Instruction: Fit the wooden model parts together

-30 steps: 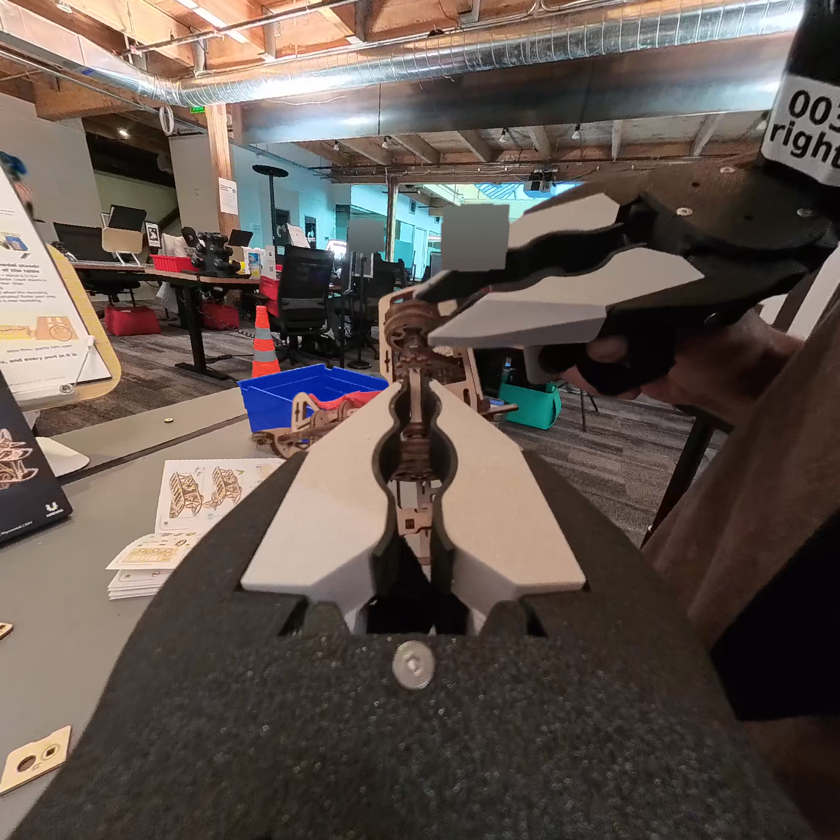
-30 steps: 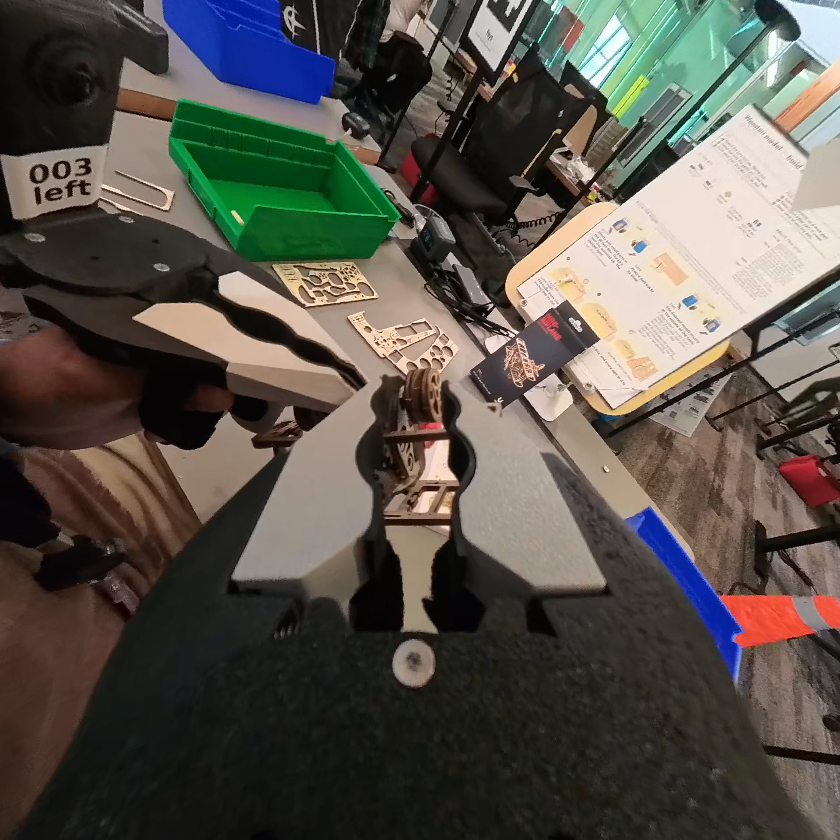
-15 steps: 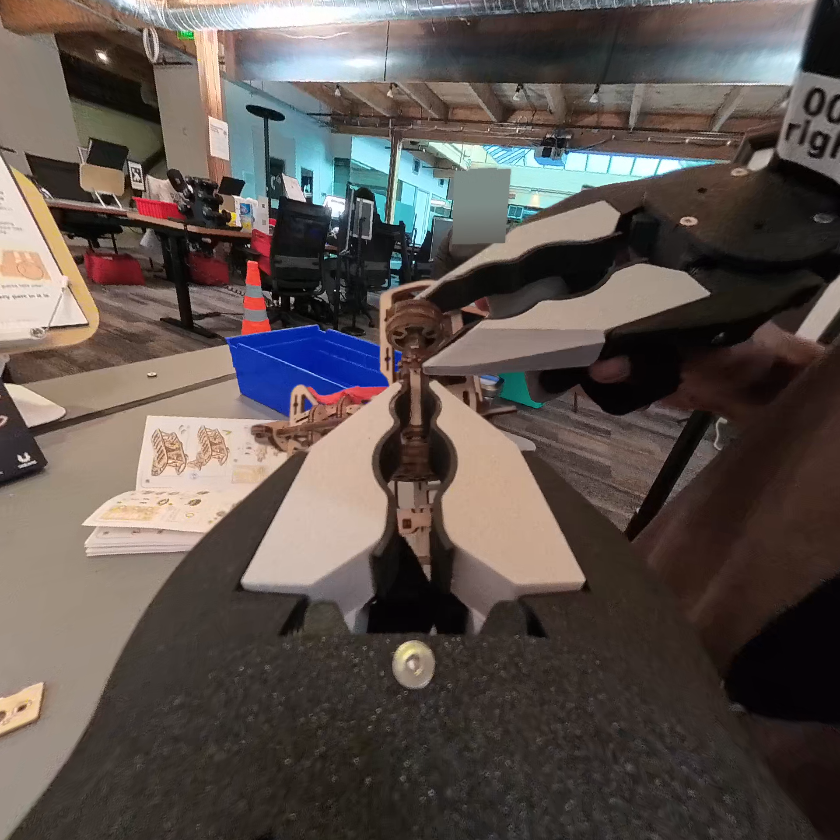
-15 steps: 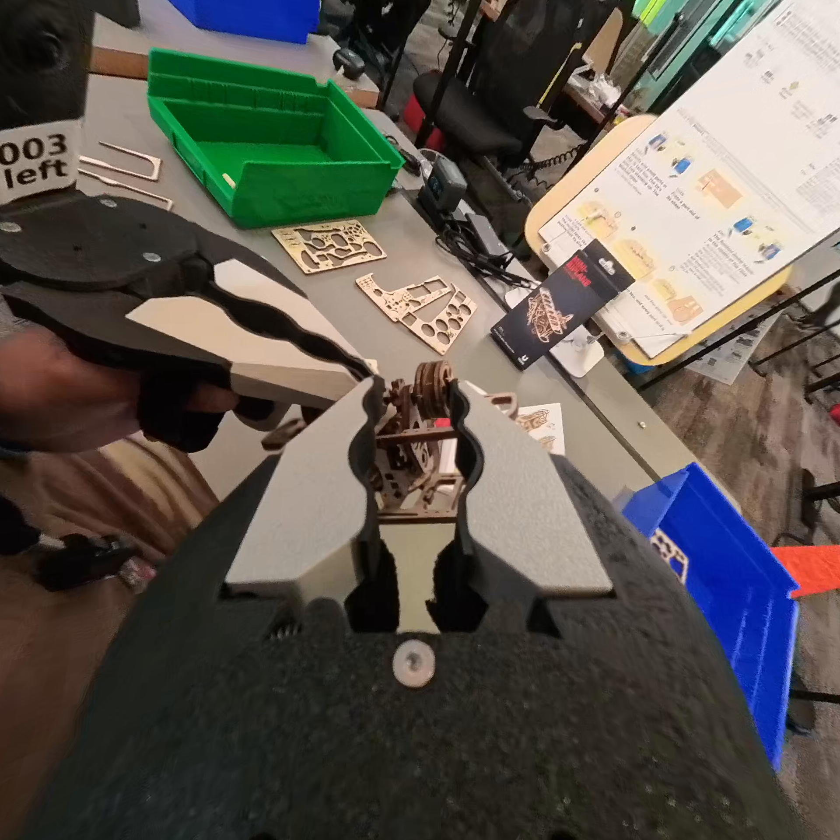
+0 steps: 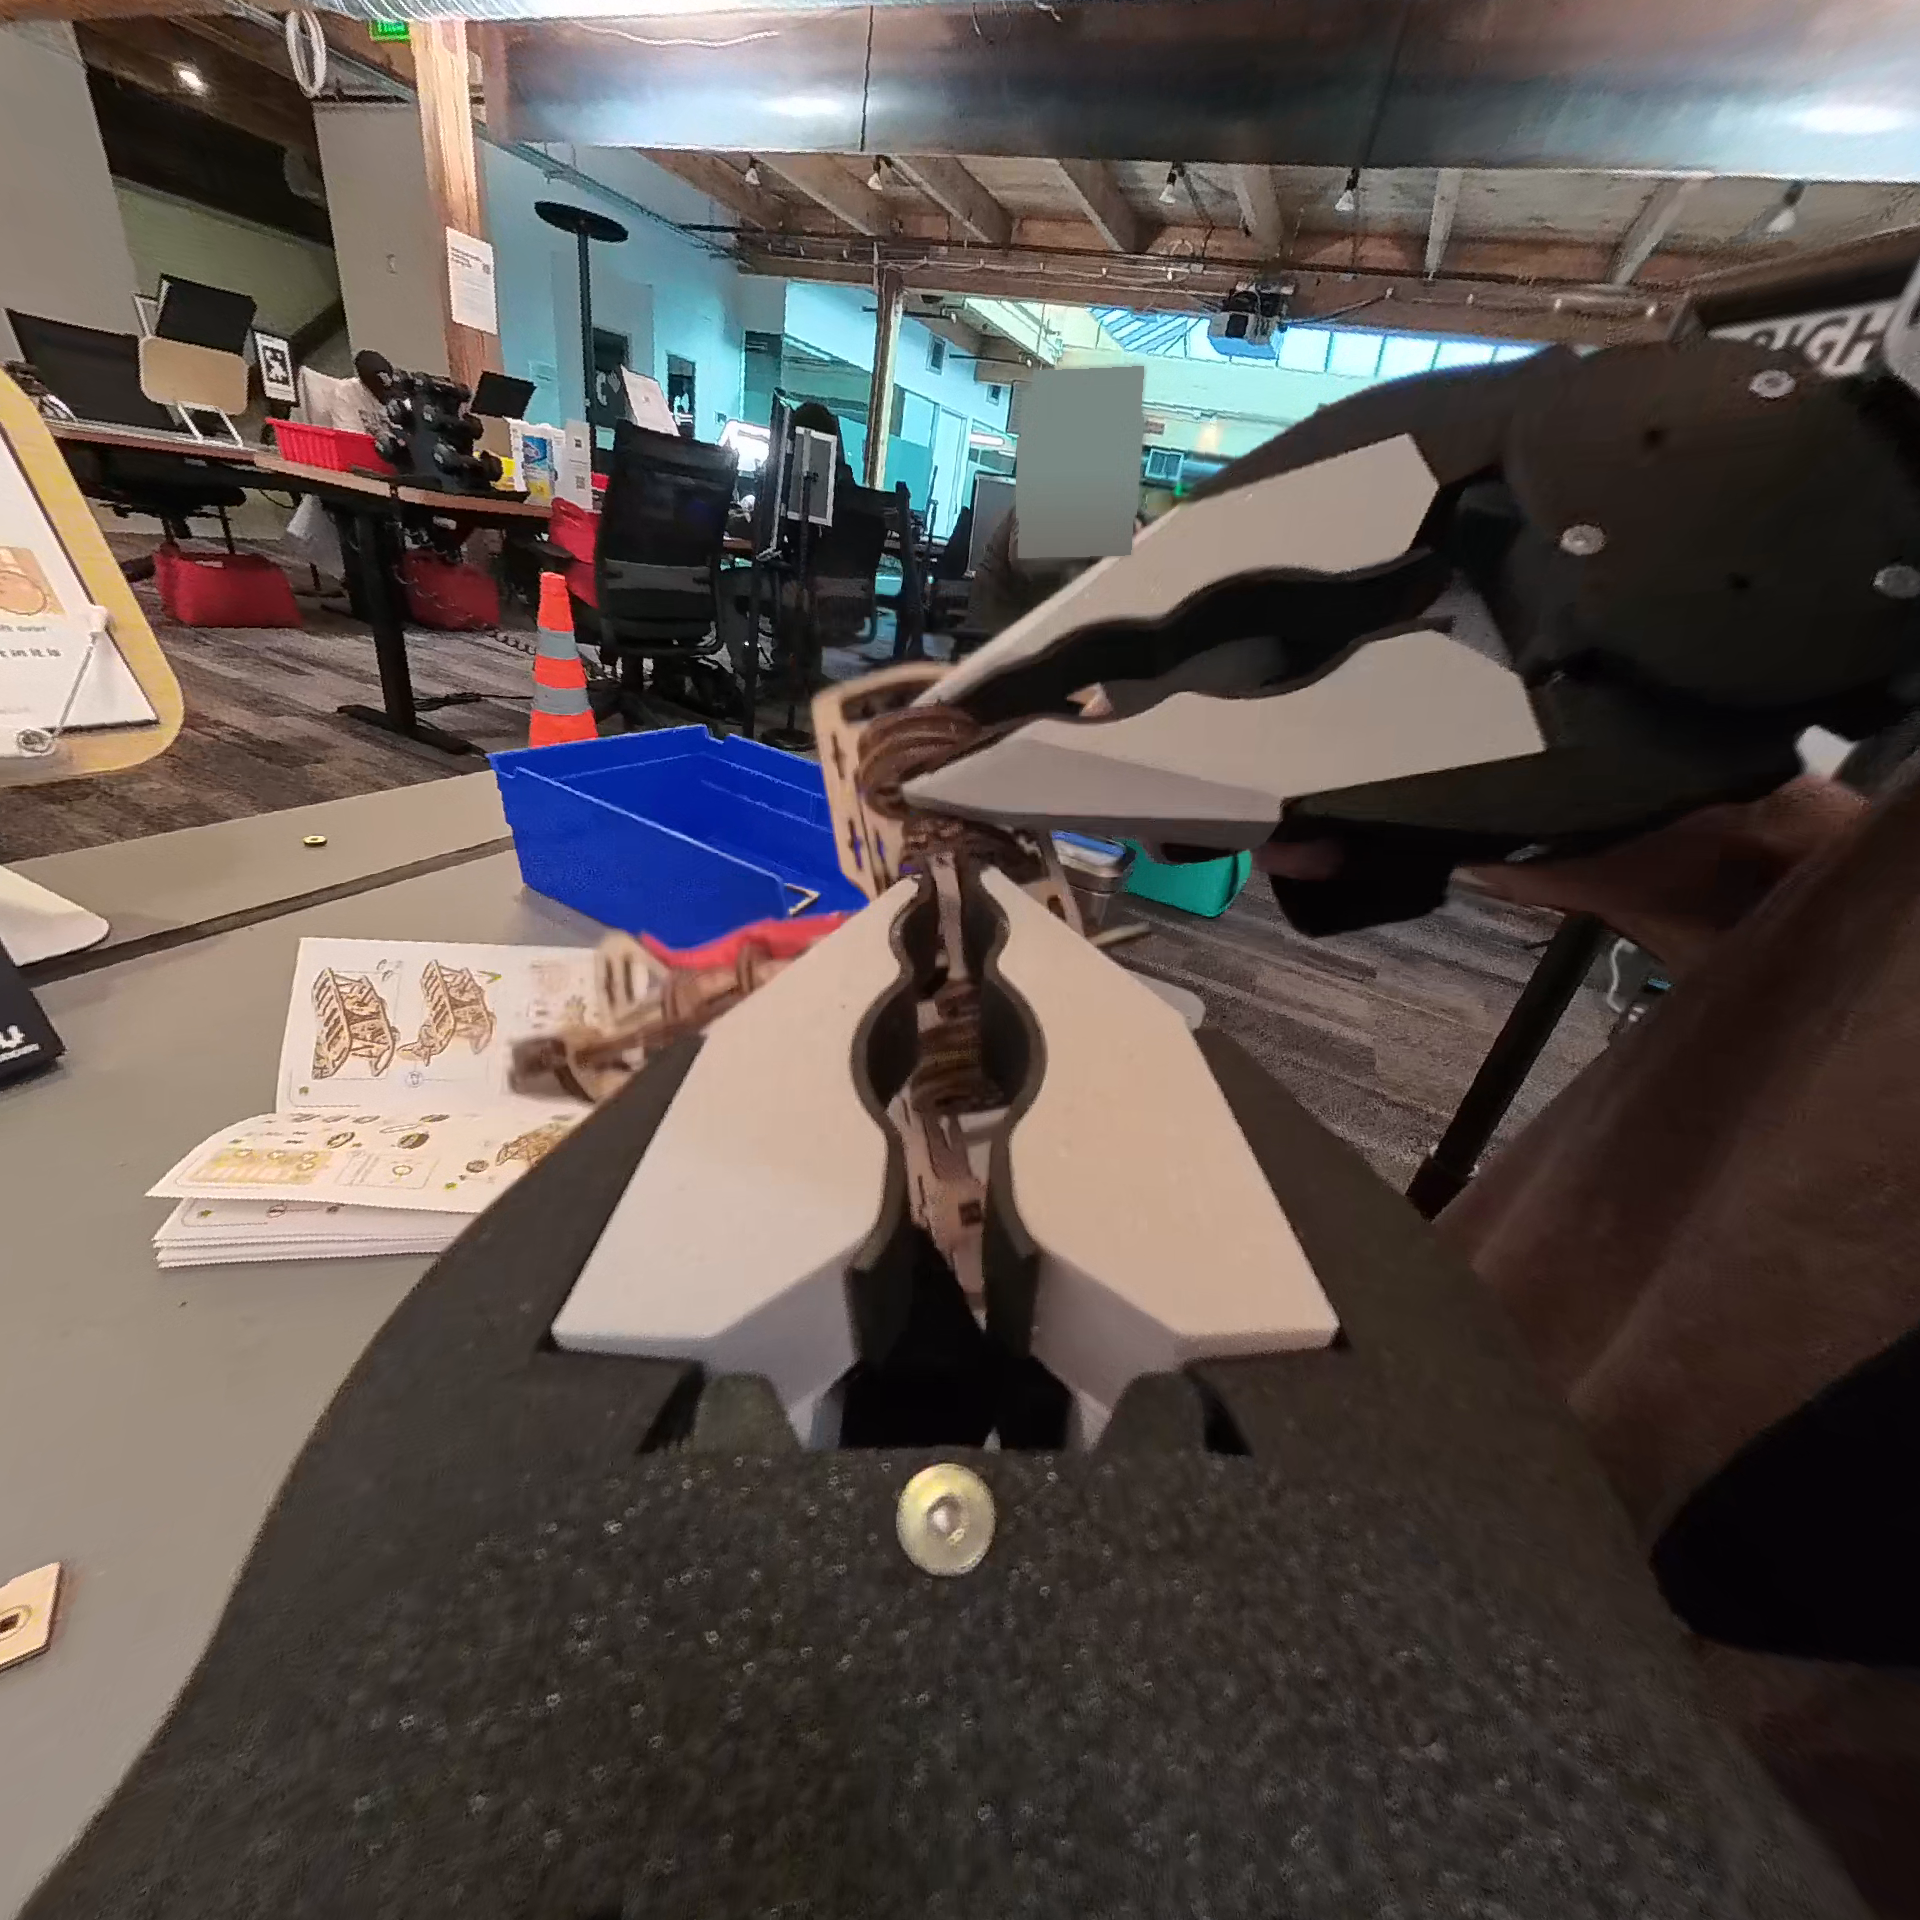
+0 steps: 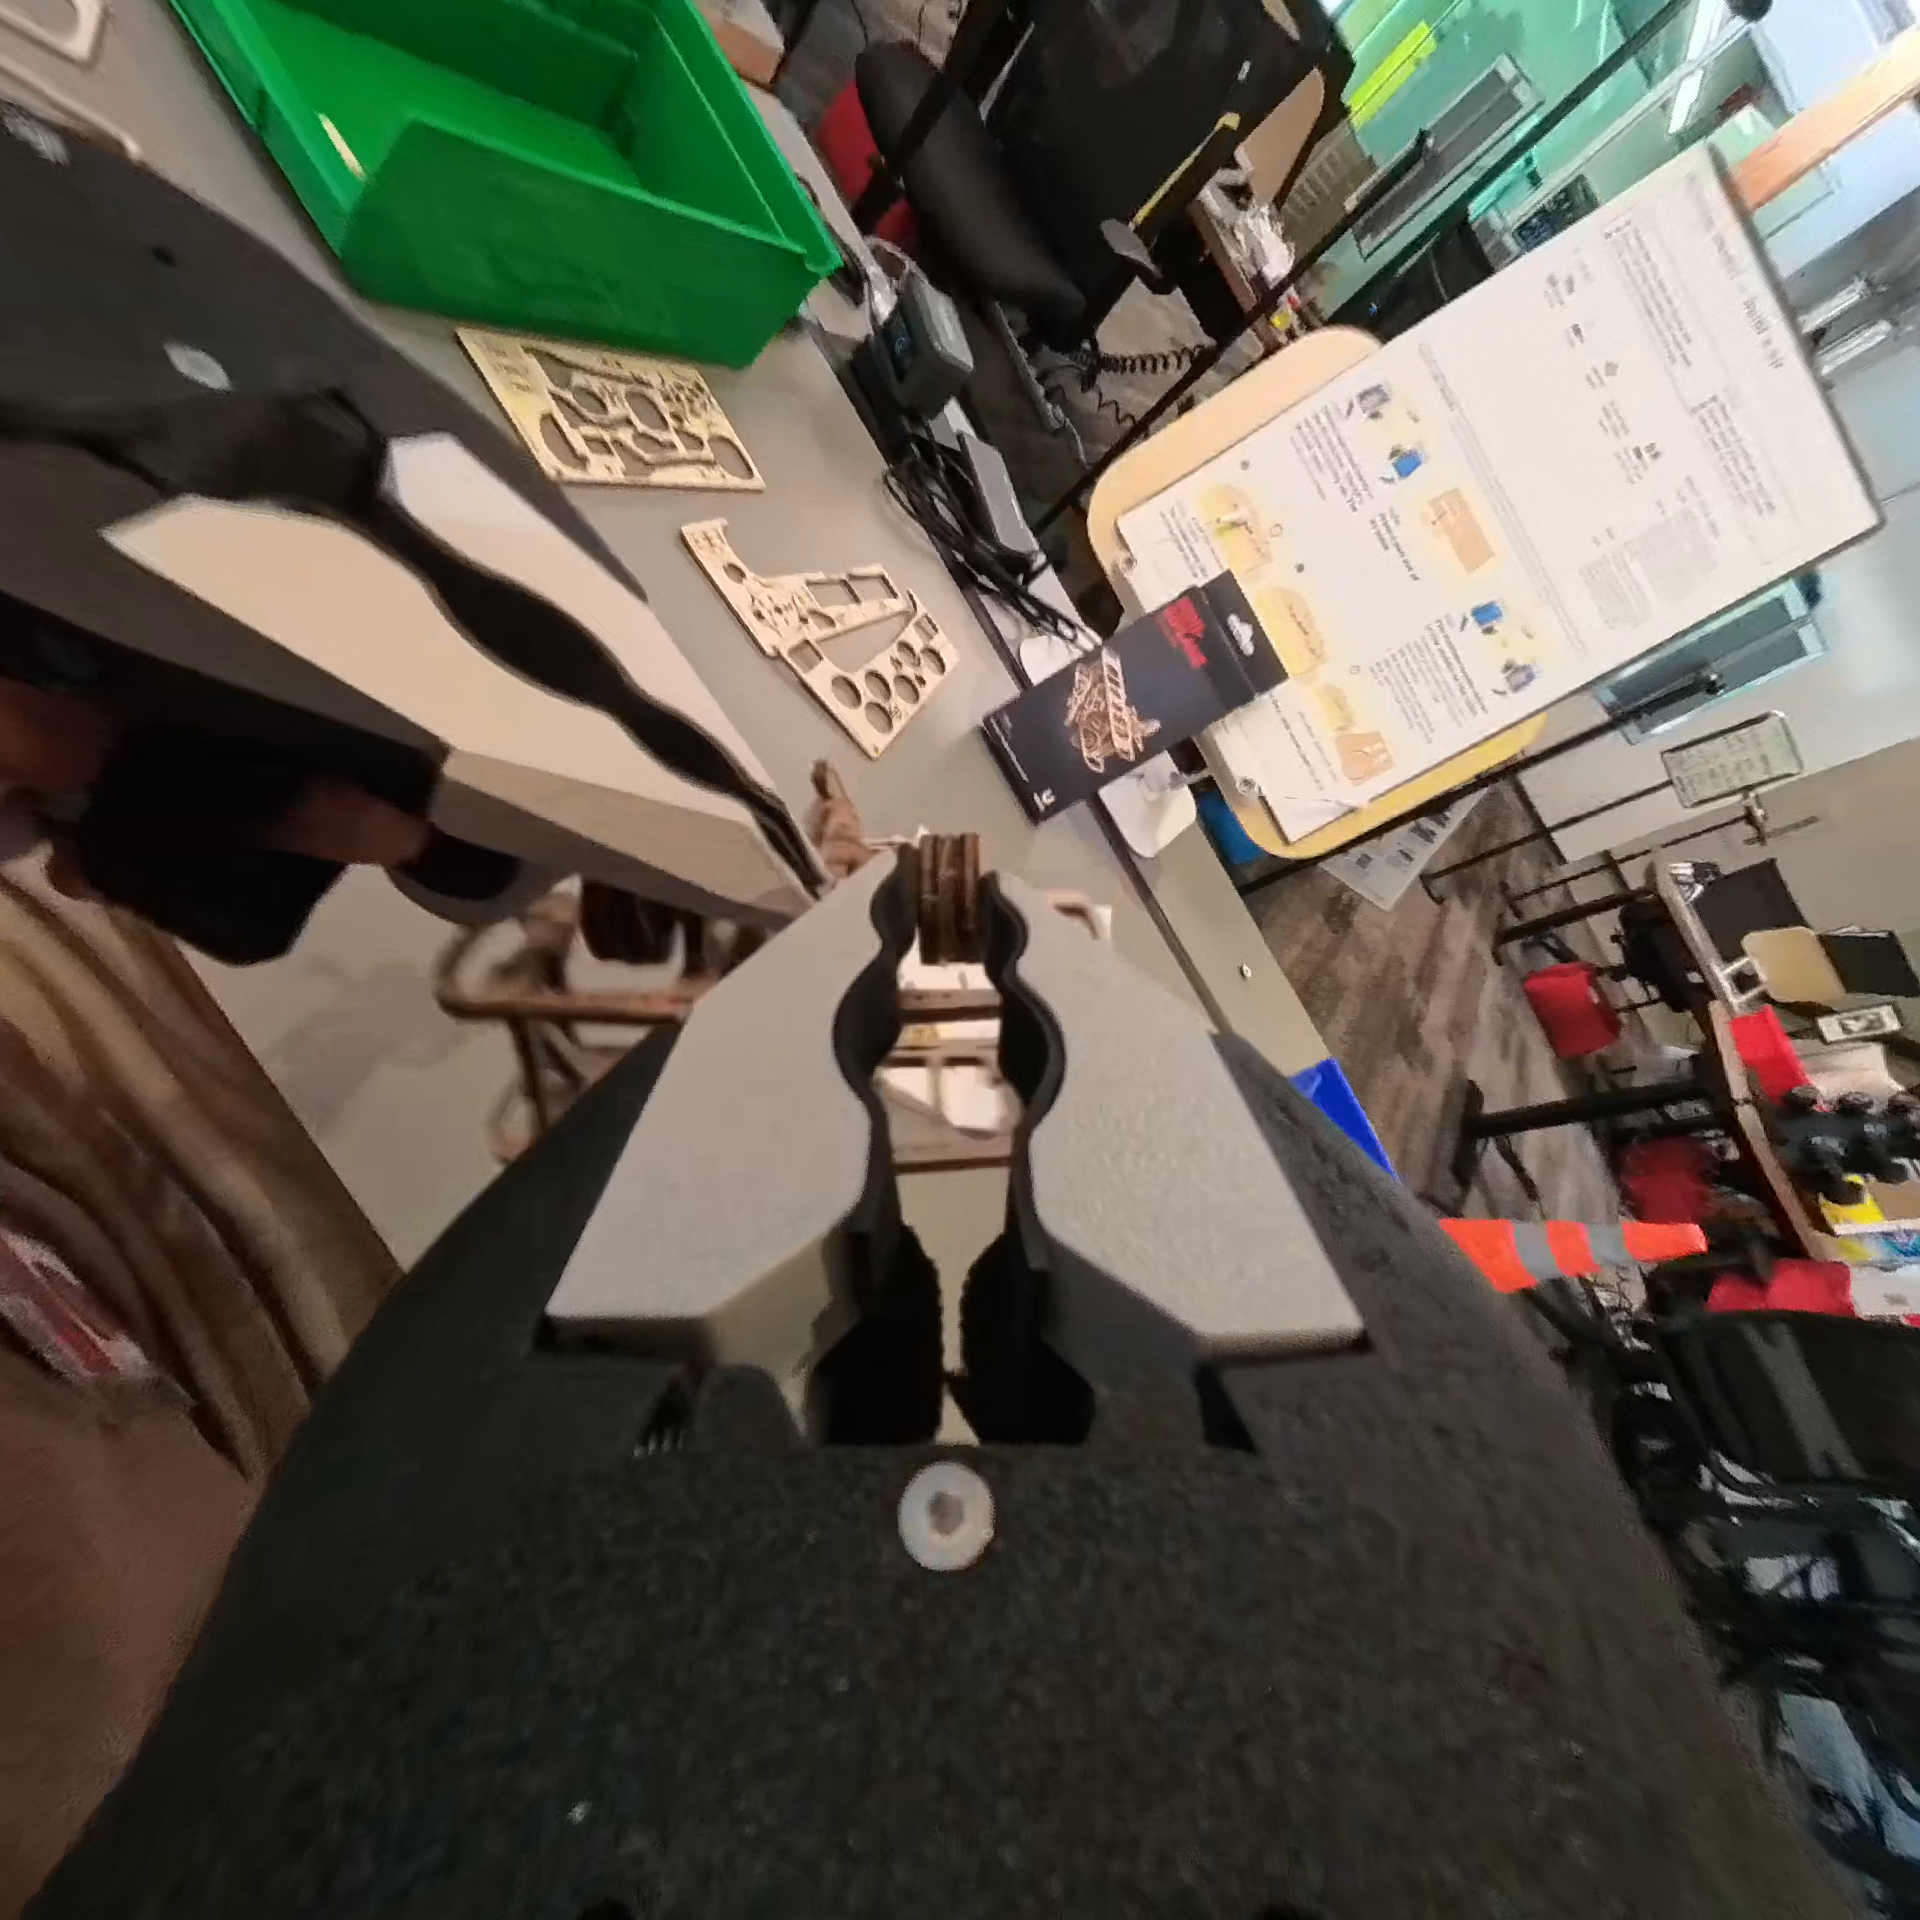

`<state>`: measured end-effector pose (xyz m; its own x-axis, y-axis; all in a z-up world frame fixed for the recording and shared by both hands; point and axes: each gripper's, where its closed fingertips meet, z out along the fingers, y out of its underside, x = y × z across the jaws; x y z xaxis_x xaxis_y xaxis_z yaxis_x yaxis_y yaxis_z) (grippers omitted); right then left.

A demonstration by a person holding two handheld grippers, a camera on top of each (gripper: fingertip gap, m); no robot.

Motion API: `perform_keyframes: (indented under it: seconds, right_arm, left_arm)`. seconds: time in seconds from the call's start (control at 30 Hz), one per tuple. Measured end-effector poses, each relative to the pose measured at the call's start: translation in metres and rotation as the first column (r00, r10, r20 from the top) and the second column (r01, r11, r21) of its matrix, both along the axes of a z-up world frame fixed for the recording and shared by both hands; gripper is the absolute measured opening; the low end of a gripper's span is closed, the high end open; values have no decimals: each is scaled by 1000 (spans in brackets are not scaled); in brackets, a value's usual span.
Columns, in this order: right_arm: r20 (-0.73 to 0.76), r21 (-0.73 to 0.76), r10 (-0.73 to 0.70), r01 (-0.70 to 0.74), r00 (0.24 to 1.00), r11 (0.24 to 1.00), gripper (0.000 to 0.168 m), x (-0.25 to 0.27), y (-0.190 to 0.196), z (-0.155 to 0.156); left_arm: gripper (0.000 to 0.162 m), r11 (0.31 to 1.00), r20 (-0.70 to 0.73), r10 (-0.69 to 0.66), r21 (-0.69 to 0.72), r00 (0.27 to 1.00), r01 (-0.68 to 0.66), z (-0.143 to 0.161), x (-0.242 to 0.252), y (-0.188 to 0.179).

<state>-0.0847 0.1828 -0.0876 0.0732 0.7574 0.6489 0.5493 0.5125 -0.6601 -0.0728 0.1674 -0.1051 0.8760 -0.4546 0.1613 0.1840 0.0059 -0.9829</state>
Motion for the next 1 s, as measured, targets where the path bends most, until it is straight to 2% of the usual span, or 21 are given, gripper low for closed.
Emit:
perform_keyframes:
  seconds: [0.4, 0.7, 1.0]
  right_arm:
    - [-59, -86, 3, -8, 998, 996, 13, 2, -3, 7]
    - [-121, -154, 18, -36, 993, 987, 21, 7, -7, 22]
    - [-72, -215, 38, -52, 997, 975, 25, 5, -9, 6]
  left_arm:
    - [0, 1000, 11, -1, 27, 1000, 0, 3, 0, 2]
    - [0, 999, 6, -1, 43, 1000, 1, 5, 0, 1]
    - [0, 999, -9, -4, 51, 1000, 5, 7, 1, -1]
